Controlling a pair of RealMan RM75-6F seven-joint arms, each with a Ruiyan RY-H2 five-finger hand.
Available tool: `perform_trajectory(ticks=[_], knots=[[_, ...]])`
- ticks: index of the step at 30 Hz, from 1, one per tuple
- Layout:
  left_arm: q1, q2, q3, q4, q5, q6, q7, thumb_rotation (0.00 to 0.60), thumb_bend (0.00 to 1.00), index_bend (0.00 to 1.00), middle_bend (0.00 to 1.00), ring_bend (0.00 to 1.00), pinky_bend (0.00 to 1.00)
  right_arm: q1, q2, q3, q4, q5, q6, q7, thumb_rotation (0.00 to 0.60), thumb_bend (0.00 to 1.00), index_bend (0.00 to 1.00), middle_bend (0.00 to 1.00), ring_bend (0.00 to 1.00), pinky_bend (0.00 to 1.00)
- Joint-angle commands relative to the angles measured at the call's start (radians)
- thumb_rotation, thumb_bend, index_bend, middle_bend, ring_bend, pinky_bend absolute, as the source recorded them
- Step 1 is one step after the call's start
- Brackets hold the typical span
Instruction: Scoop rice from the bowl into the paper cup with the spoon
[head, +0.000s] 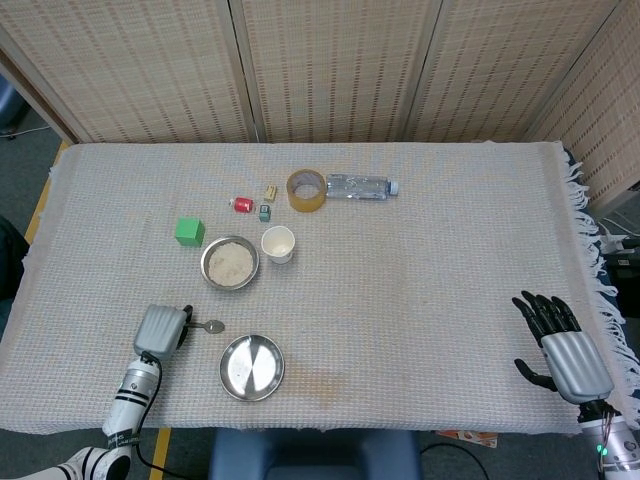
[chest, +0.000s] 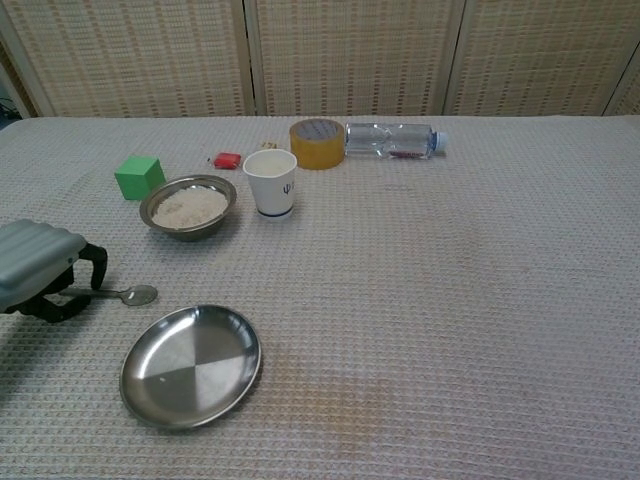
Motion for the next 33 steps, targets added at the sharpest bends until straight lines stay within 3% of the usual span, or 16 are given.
perform_trajectory(ticks=[1,10,20,27,33], knots=[[0.0,0.0,0.0,0.001,-0.002,0.0,0.001,0.6,0.41,0.52,1.0,1.0,1.0,0.0,0.0,0.0,0.0,0.001,0.0,0.0,0.6,0.17,0.0,0.0,0.0,0.0],[-0.002,0.001,0.002,0.012,-0.006,-0.003,-0.009,0.6,0.41,0.55,1.0,1.0,1.0,0.001,-0.001,0.0,-0.001,0.001,-0.003,-0.002,0.6,0.17,0.0,0.0,0.0,0.0],[0.013,0.043,-0.002,-0.023,0.016,0.054,-0.032,0.6,0.41,0.7,1.0,1.0,1.0,0.001,-0.002,-0.003,-0.002,-0.003,-0.005,-0.004,0.6,0.17,0.0,0.0,0.0,0.0],[0.019,0.122,-0.022,-0.147,0.022,0.1,0.003,0.6,0.41,0.75,1.0,1.0,1.0,0.001,-0.003,-0.006,-0.002,-0.007,-0.004,-0.008,0.6,0.17,0.0,0.0,0.0,0.0],[-0.006,0.168,-0.078,-0.258,-0.029,0.104,0.113,0.6,0.41,0.77,1.0,1.0,1.0,-0.005,-0.014,-0.002,0.007,-0.035,0.031,-0.007,0.6,0.17,0.0,0.0,0.0,0.0]])
